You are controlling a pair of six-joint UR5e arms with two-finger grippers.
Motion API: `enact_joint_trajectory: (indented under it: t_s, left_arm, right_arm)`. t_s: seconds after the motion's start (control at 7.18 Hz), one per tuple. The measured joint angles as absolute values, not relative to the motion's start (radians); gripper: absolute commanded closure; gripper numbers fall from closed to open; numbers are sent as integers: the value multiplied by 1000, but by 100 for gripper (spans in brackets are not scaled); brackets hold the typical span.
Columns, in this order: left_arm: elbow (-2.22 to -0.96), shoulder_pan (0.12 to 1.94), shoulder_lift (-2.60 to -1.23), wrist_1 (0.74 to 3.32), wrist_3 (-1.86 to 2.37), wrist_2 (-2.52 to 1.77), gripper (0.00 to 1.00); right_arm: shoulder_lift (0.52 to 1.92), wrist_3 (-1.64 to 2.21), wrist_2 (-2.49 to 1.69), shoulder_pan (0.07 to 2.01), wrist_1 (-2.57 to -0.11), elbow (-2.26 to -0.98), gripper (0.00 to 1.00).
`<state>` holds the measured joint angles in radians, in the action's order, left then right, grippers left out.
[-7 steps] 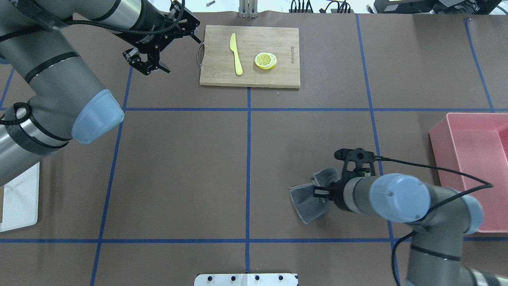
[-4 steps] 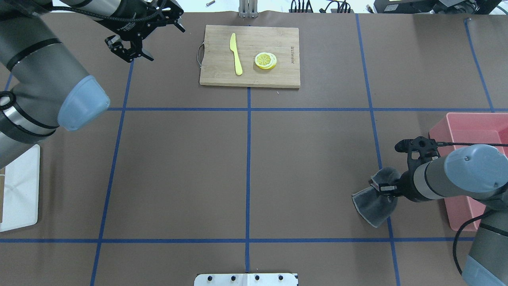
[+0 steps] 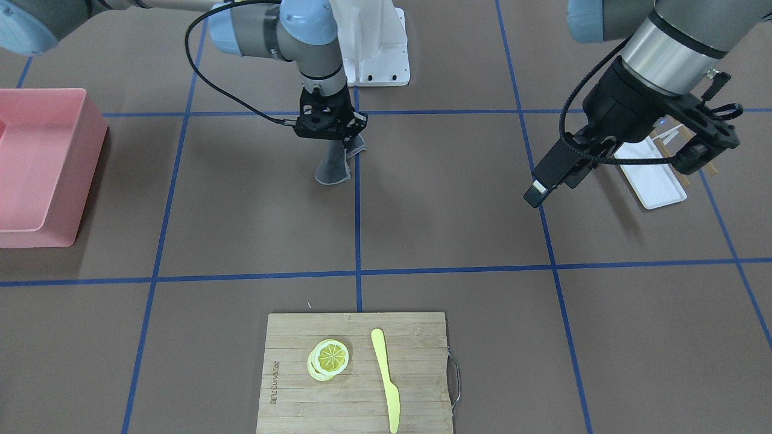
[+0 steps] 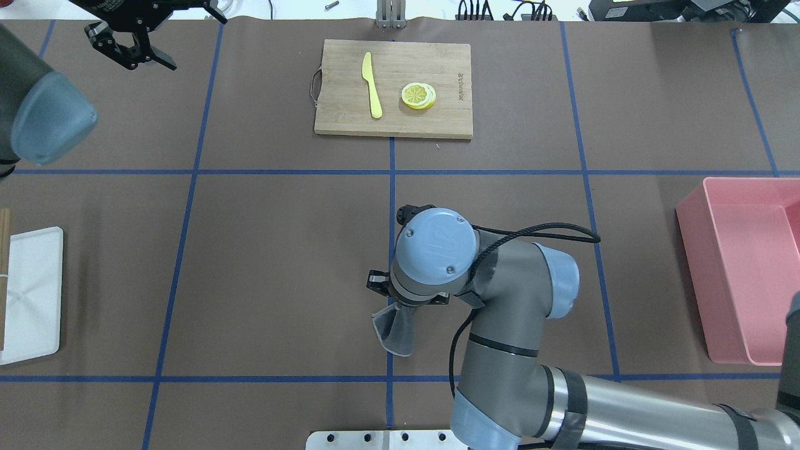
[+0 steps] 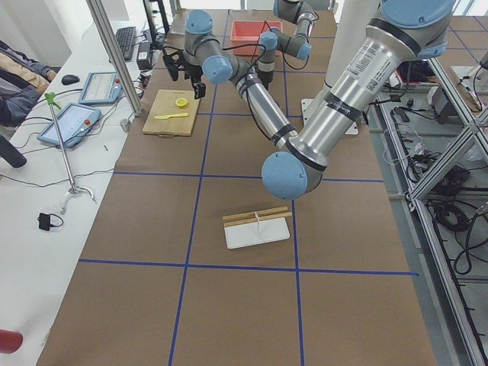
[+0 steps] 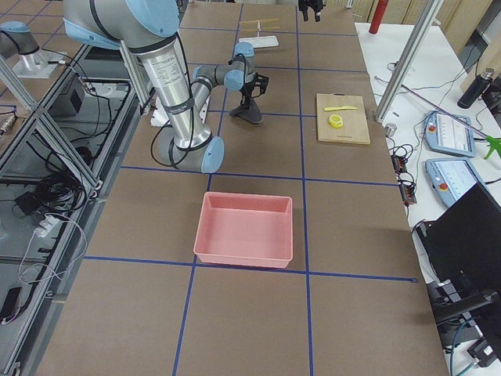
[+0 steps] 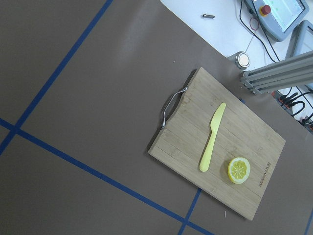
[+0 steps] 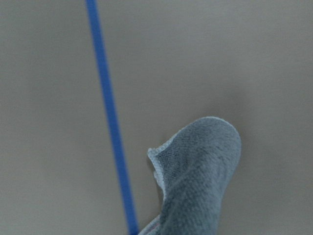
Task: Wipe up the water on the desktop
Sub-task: 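Wipe the table surface with the grey cloth held in the right gripper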
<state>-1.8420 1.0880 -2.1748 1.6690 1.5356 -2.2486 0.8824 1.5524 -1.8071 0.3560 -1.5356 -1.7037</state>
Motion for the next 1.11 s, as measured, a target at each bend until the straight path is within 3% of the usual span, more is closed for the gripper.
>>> enact_joint_trajectory:
  t_s: [0.14,0.42,0.7,0.98,1.11]
  left_arm:
    - [-1843,1097,-2167,1669,1525,-2251,3]
    - [-1844,1124,-2148,1668,1476,-2269,3]
    - [-1845,1148,-2134,1668,1449,-2297,3]
    - [-1858,1154,-2119,1668,1433,-2302,3]
    - [-1865,1154,-2114,1668,1431,-2302,3]
  right_arm:
    - [915,1551,-1822,371,-1516,-1720,100]
    - [1170,1393,-1927,478,-1510,-1907,100]
    - [1415,1172,-1985,586,-1507,-2011,100]
    - [1465,1071,-1991,615,-1517,-2026,100]
    - [1383,1106,-1989,587,-1546,-2001,100]
